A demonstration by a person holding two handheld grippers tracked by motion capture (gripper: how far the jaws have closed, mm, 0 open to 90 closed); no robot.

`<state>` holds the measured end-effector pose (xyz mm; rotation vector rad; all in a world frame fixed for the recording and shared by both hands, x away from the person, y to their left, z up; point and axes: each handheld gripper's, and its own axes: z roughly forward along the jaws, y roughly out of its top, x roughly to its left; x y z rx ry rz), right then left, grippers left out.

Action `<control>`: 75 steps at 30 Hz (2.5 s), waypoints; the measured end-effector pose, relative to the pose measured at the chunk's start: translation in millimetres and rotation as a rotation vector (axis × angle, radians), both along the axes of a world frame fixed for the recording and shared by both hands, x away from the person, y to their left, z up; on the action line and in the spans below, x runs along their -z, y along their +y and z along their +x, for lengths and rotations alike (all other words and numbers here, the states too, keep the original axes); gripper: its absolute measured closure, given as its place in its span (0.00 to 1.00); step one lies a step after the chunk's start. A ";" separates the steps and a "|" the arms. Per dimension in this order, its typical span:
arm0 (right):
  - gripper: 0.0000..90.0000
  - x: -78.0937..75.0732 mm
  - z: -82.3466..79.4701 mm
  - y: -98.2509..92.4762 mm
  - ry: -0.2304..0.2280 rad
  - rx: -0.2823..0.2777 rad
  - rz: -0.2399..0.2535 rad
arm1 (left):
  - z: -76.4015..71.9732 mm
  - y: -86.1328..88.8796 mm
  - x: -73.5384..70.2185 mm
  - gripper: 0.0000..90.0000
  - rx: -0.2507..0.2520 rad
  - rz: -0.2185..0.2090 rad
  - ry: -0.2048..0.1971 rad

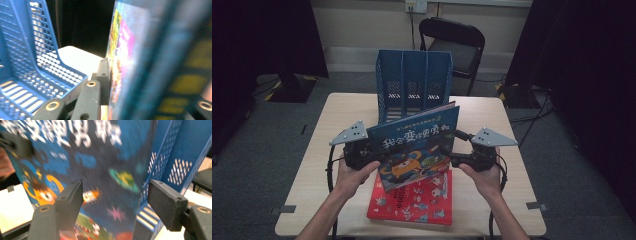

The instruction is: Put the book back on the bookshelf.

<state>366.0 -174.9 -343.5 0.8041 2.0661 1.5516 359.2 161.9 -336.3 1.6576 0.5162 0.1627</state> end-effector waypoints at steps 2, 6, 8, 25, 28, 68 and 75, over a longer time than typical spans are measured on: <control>0.32 6.9 2.4 -0.8 0.023 -0.002 -0.007 | -2.2 -1.0 0.3 0.85 0.011 -0.004 -0.002; 0.36 22.1 6.6 5.1 0.067 -0.047 -0.009 | -6.1 -4.6 0.6 0.85 0.051 0.013 0.003; 0.35 23.8 5.5 8.1 0.063 -0.060 -0.029 | -6.2 -4.9 1.8 0.85 0.047 0.007 0.010; 0.38 23.2 11.3 14.0 0.060 -0.056 -0.041 | -4.8 -0.6 -6.1 0.85 -0.015 -0.001 -0.005; 0.38 23.2 11.5 17.1 0.059 -0.066 -0.048 | -7.7 0.5 -11.3 0.86 -0.032 0.034 -0.016; 0.32 28.3 21.1 12.5 0.078 -0.051 -0.038 | -10.1 11.8 -28.3 0.93 -0.127 0.082 0.063; 0.32 28.7 21.8 8.1 0.081 -0.034 -0.034 | -12.8 13.9 -35.8 0.93 -0.146 0.114 0.052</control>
